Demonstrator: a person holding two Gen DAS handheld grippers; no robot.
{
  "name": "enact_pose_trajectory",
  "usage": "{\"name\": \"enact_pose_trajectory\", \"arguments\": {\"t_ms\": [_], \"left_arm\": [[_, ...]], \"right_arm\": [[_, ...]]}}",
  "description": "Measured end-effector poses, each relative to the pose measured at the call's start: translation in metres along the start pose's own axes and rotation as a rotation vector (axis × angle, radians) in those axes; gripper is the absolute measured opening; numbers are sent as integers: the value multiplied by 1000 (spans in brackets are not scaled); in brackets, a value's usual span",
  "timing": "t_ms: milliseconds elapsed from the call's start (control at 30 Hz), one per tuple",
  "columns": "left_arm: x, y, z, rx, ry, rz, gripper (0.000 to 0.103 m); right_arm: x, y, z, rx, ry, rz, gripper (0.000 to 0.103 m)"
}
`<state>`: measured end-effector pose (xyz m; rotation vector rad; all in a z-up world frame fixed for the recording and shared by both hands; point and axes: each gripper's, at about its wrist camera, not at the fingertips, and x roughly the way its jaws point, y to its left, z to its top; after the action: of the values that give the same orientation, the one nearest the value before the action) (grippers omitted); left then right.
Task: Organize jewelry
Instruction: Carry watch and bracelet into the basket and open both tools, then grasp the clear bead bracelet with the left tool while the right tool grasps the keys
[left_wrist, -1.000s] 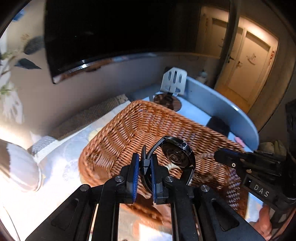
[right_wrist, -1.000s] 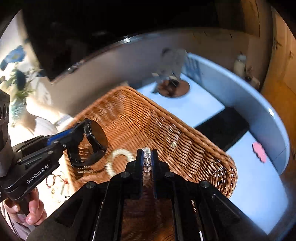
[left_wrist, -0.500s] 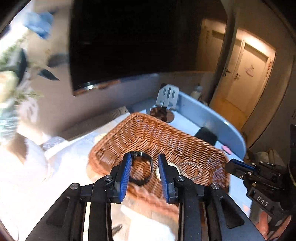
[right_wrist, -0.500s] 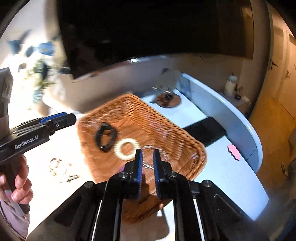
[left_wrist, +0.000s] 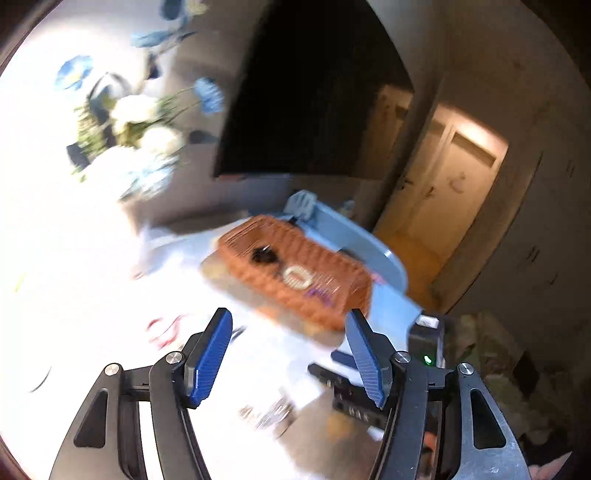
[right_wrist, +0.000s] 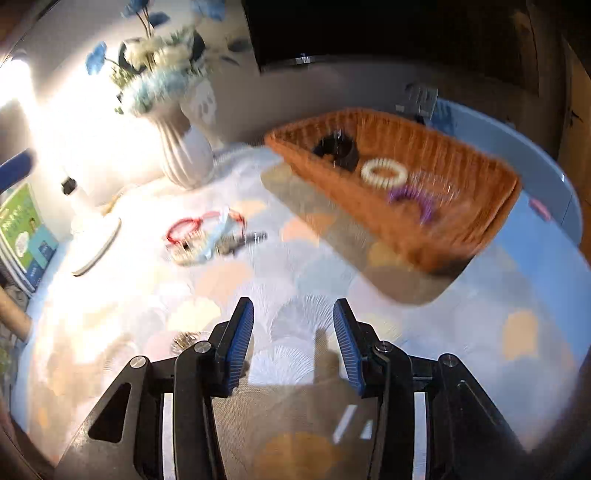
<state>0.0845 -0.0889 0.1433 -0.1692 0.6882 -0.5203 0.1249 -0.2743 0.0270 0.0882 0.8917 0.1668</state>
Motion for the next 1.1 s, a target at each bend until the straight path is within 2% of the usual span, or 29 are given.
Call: {"name": "enact_pose_trajectory", "arguments": {"t_ms": [100, 167, 200, 300, 333, 400, 467, 567, 700, 767, 867, 1000, 1067, 1100], "left_arm": [[-7, 25, -20, -51, 40, 51, 65], [-8, 42, -32, -86, 50, 62, 65], [-8, 53, -37, -127, 50, 59, 65], [-6, 76, -55, -222, 51, -17, 65], [-5, 80, -60, -224, 51, -3, 65], [4, 87, -64, -219, 64, 38, 65], [12, 93, -69, -227, 85, 40, 65], [29, 107, -72, -279, 120, 15, 65], [61, 130, -65, -354, 134, 58, 65], [80, 135, -58, -357, 147, 92, 65], [106, 138, -50, -351, 176, 116, 59], [135, 133, -50, -269, 201, 215, 47], [144, 132, -53, -246, 214, 233, 42], [145, 128, -53, -217, 200, 261, 39]], "right_arm": [[8, 6, -3, 9, 8, -106, 48], [6, 4, -3, 14, -15, -123, 48], [9, 3, -3, 20, -4, -126, 48], [16, -1, -5, 34, 39, -140, 48], [16, -4, -4, 38, 33, -158, 48], [14, -2, -4, 29, 20, -212, 48], [16, 4, -4, 0, 24, -237, 48], [15, 12, -5, -39, 3, -278, 48], [16, 18, -7, -67, -2, -304, 48], [17, 17, -7, -66, 3, -302, 48], [18, 12, -7, -41, 14, -304, 48], [19, 9, -7, -24, 19, -295, 48], [19, 11, -7, -33, 22, -292, 48], [19, 12, -7, -39, 21, -296, 48]]}}
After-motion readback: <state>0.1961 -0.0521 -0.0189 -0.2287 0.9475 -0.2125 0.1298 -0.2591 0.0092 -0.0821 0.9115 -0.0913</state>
